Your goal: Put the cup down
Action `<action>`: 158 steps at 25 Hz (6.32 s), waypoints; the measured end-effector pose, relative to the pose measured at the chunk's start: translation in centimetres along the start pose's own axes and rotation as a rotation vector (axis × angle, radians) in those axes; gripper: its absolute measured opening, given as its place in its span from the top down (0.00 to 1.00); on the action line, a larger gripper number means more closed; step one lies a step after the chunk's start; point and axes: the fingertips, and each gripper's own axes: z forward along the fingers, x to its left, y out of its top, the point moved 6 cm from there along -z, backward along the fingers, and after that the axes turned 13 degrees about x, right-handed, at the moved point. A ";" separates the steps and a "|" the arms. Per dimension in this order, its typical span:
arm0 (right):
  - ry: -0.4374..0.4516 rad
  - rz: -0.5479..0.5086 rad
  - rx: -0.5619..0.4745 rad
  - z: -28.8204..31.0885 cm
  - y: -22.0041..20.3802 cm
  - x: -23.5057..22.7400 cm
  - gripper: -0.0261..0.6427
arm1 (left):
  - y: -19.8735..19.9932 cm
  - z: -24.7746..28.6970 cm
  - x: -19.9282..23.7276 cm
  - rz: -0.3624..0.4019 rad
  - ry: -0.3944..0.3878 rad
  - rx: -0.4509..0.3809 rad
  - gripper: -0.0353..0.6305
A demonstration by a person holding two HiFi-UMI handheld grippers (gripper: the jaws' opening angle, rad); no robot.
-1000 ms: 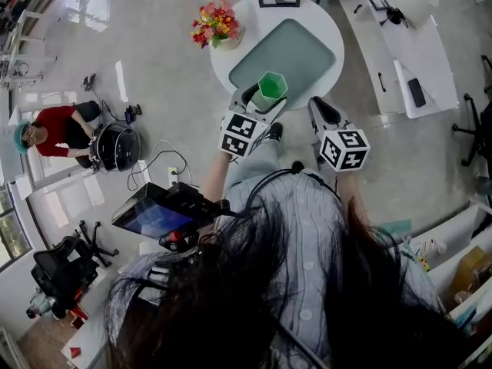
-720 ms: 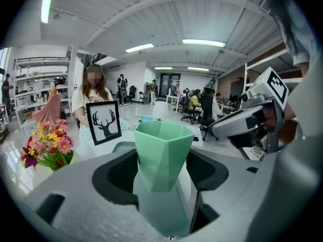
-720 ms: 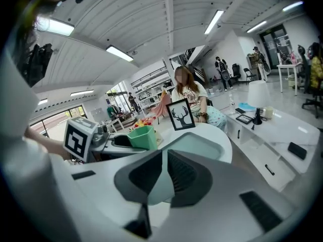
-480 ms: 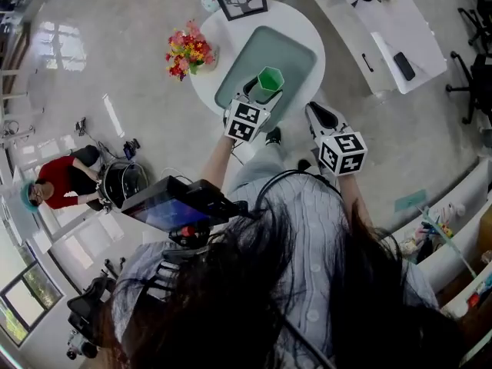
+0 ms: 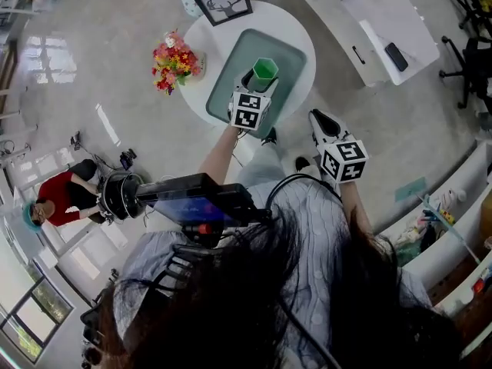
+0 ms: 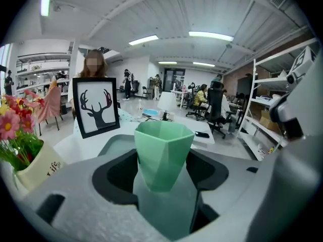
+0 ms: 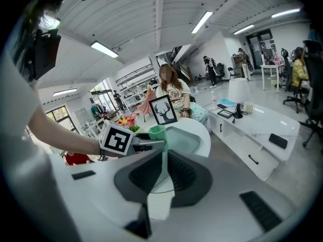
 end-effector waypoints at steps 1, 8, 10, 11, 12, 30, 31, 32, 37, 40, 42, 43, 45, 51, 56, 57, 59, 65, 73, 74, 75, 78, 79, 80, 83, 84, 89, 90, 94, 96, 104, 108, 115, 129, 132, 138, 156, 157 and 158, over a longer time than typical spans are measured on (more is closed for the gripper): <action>-0.003 0.006 0.005 0.0 -0.3 -0.1 0.89 | 0.0 0.5 0.1 -0.010 0.001 -0.001 0.48; -0.015 0.055 0.046 -0.2 -2.1 -0.9 0.89 | 0.6 3.1 0.4 -0.066 0.000 -0.005 0.48; -0.017 0.064 0.049 -0.4 -2.4 -1.1 0.89 | 0.9 3.8 0.5 -0.103 -0.007 -0.004 0.48; -0.019 0.068 0.050 -0.5 -2.4 -1.2 0.89 | 1.1 4.1 0.5 -0.120 -0.007 -0.005 0.48; -0.021 0.072 0.049 -0.6 -2.5 -1.3 0.89 | 1.2 4.4 0.4 -0.133 -0.006 -0.005 0.48; -0.025 0.114 0.048 -1.5 -3.5 -2.3 0.89 | 0.4 6.9 -0.5 -0.020 -0.008 0.071 0.48; -0.024 0.114 0.048 -1.5 -3.4 -2.3 0.89 | 0.2 7.0 -0.5 -0.017 -0.013 0.085 0.48; -0.023 0.114 0.047 -1.6 -3.3 -2.3 0.89 | -0.1 7.0 -0.5 -0.014 -0.019 0.099 0.47; -0.020 0.108 0.050 -1.5 -3.2 -2.8 0.89 | -1.2 6.4 -0.5 -0.005 -0.010 0.152 0.47; -0.011 0.101 0.046 -1.7 -3.3 -2.8 0.89 | -1.8 5.2 -0.5 -0.013 0.007 0.157 0.47; -0.005 0.095 0.040 -1.9 -3.4 -2.6 0.89 | -2.4 4.1 -0.5 -0.021 0.018 0.154 0.47; -0.001 0.090 0.036 -1.9 -3.4 -2.6 0.89 | -2.6 3.6 -0.6 -0.024 0.025 0.150 0.47; 0.007 0.078 0.028 -2.0 -3.2 -2.5 0.89 | -2.7 2.5 -0.6 -0.029 0.036 0.135 0.47; 0.041 0.046 0.012 -2.0 -2.5 -2.4 0.89 | -1.9 -0.9 -2.9 0.017 0.024 0.068 0.48; 0.085 0.032 0.000 -1.3 -1.9 -2.4 0.89 | -1.8 -3.3 -4.9 -0.001 0.022 0.030 0.48; 0.094 0.024 -0.003 -1.4 -1.8 -2.3 0.89 | -1.7 -4.1 -5.3 -0.015 0.027 0.018 0.48; 0.112 0.009 -0.012 -1.8 -1.7 -1.9 0.89 | -1.7 -5.8 -6.2 -0.045 0.046 -0.007 0.49; 0.170 -0.034 -0.043 -3.4 -1.7 -1.0 0.89 | -2.5 -10.9 -8.6 -0.158 0.143 -0.072 0.52; 0.248 -0.095 -0.058 -5.7 -2.8 -0.6 0.89 | -3.9 -16.0 -13.4 -0.270 0.225 -0.144 0.64; 0.262 -0.106 -0.055 -6.0 -3.1 -0.5 0.89 | -4.2 -16.6 -14.0 -0.279 0.233 -0.155 0.65; 0.274 -0.116 -0.052 -6.3 -3.3 -0.4 0.89 | -4.4 -17.1 -14.7 -0.290 0.238 -0.166 0.66; 0.301 -0.144 -0.042 -7.5 -4.5 -0.4 0.89 | -5.1 -18.3 -17.2 -0.314 0.260 -0.191 0.70; 0.310 -0.154 -0.037 -7.9 -5.0 -0.4 0.89 | -5.4 -18.8 -18.1 -0.318 0.274 -0.195 0.72; 0.321 -0.164 -0.032 -8.4 -5.5 -0.3 0.89 | -5.7 -19.3 -18.9 -0.323 0.291 -0.199 0.76; 0.356 -0.184 -0.022 -9.6 -6.6 0.0 0.89 | -6.6 -20.9 -21.2 -0.346 0.337 -0.214 0.82; 0.366 -0.188 -0.021 -10.0 -6.9 0.1 0.89 | -6.9 -21.3 -21.9 -0.354 0.347 -0.215 0.82; 0.387 -0.201 -0.015 -11.9 -7.9 1.3 0.89 | -8.6 -23.9 -24.8 -0.371 0.381 -0.198 0.82; 0.393 -0.202 -0.015 -12.1 -8.1 1.6 0.89 | -8.9 -24.4 -25.1 -0.374 0.387 -0.196 0.82; 0.422 -0.208 -0.008 -11.4 -8.8 2.4 0.89 | -10.1 -25.3 -25.3 -0.377 0.412 -0.173 0.82; 0.433 -0.211 0.001 -11.1 -9.3 2.8 0.89 | -10.3 -25.7 -25.4 -0.372 0.423 -0.163 0.82; 0.442 -0.207 0.007 -10.5 -10.4 4.7 0.89 | -10.9 -27.2 -26.1 -0.327 0.411 -0.148 0.84; 0.439 -0.202 -0.008 -10.3 -11.6 5.0 0.89 | -11.9 -27.0 -26.6 -0.311 0.397 -0.152 0.86; 0.388 -0.201 -0.011 -14.2 -15.7 9.3 0.89 | -14.7 -30.9 -29.1 -0.277 0.332 -0.170 0.88; 0.329 -0.215 -0.060 -20.1 -22.2 14.7 0.89 | -20.5 -36.4 -32.1 -0.252 0.301 -0.176 0.89; 0.325 -0.224 -0.067 -21.2 -23.5 15.6 0.89 | -21.4 -37.4 -32.6 -0.248 0.295 -0.171 0.89; 0.313 -0.241 -0.066 -22.1 -25.2 16.3 0.89 | -22.6 -38.2 -33.3 -0.240 0.281 -0.170 0.89; 0.333 -0.257 -0.052 -21.7 -25.5 17.2 0.89 | -23.3 -38.7 -33.4 -0.243 0.283 -0.164 0.89; 0.332 -0.256 -0.052 -21.7 -25.5 17.2 0.89 | -23.3 -38.7 -33.4 -0.243 0.282 -0.164 0.89; 0.331 -0.255 -0.053 -21.7 -25.5 17.1 0.89 | -23.3 -38.7 -33.5 -0.243 0.281 -0.164 0.89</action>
